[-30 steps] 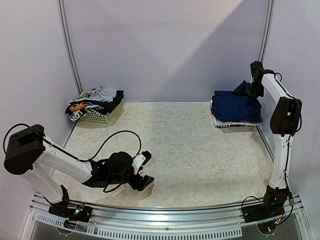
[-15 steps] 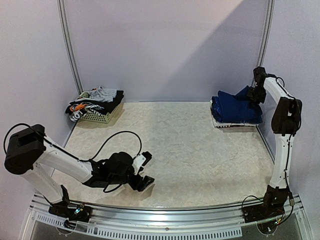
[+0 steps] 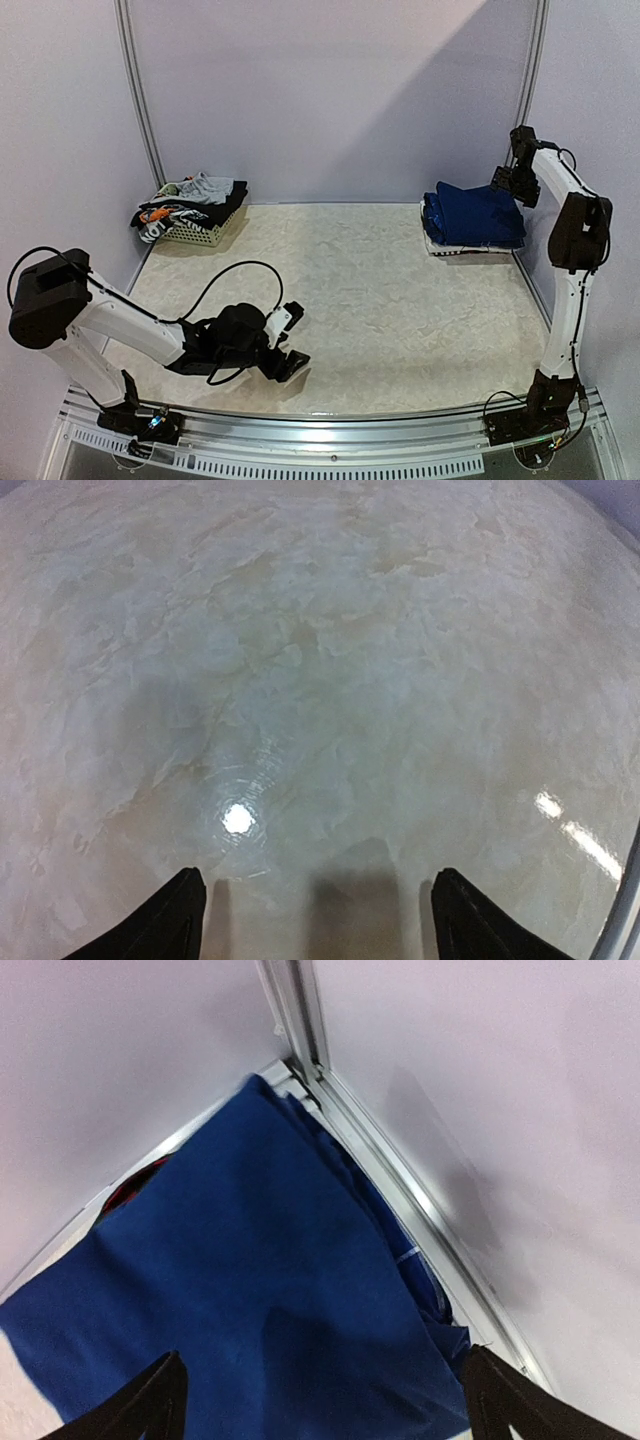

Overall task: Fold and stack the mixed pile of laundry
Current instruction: Move the square-folded T-shirt to the corner of the board, then smooth out the square-folded T-shirt at the corner of the board.

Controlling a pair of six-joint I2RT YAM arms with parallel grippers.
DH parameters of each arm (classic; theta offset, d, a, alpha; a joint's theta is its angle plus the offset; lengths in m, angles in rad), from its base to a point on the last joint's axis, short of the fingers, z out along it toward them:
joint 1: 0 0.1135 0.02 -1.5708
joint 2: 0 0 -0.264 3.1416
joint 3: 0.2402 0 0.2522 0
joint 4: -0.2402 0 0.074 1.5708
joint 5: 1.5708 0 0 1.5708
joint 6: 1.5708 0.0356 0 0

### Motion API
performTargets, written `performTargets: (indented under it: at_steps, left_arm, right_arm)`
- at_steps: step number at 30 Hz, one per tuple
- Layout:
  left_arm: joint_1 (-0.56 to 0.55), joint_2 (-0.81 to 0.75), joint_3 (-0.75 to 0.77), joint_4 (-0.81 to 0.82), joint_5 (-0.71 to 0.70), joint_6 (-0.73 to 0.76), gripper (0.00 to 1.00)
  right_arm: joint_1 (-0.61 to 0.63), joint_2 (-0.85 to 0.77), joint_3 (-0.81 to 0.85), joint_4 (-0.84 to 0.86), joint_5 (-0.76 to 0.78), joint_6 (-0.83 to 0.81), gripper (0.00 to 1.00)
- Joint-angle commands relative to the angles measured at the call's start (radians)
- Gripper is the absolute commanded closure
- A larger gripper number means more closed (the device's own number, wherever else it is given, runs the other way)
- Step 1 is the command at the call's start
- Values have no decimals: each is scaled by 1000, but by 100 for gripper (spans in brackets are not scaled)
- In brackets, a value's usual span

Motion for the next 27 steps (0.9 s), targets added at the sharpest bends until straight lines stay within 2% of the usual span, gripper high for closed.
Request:
performTargets:
  at_steps: [1, 6, 9, 15, 25, 27]
  left_arm:
    - [15, 8, 10, 26, 16, -12, 21]
    - [15, 2, 15, 24, 22, -18, 21]
    - [15, 2, 22, 22, 28, -20, 21]
    - [15, 3, 41, 11, 44, -32, 21]
    - [14, -5, 62, -34, 23, -57, 21]
    - [14, -2, 70, -40, 20, -58, 21]
  right_arm:
    - [43, -98, -43, 20, 35, -15, 1]
    - [81, -184, -197, 123, 53, -19, 1]
    - [99, -219, -284, 232, -13, -27, 4]
    - [160, -116, -222, 341, -138, -82, 8]
    - [163, 151, -6, 440, -292, -69, 47]
    - [165, 203, 37, 461, -320, -64, 51]
